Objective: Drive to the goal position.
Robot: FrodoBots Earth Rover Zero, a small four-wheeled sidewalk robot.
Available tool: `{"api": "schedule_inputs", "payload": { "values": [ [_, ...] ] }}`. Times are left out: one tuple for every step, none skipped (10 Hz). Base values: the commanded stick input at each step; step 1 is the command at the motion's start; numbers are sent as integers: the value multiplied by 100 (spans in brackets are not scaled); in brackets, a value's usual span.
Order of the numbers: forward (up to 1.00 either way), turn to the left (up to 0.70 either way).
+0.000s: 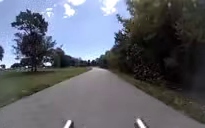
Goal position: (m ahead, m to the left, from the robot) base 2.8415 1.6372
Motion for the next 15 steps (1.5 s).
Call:
{"api": "schedule_inputs", "payload": {
  "values": [
    [50, 0],
    [50, 0],
    [50, 0],
    [50, 0],
    [50, 0],
    [50, 0],
    [50, 0],
    [50, 0],
    [50, 0],
    [50, 0],
    [50, 0],
    [50, 0],
    [50, 0],
    [50, 9],
    [50, 25]
  ]
}}
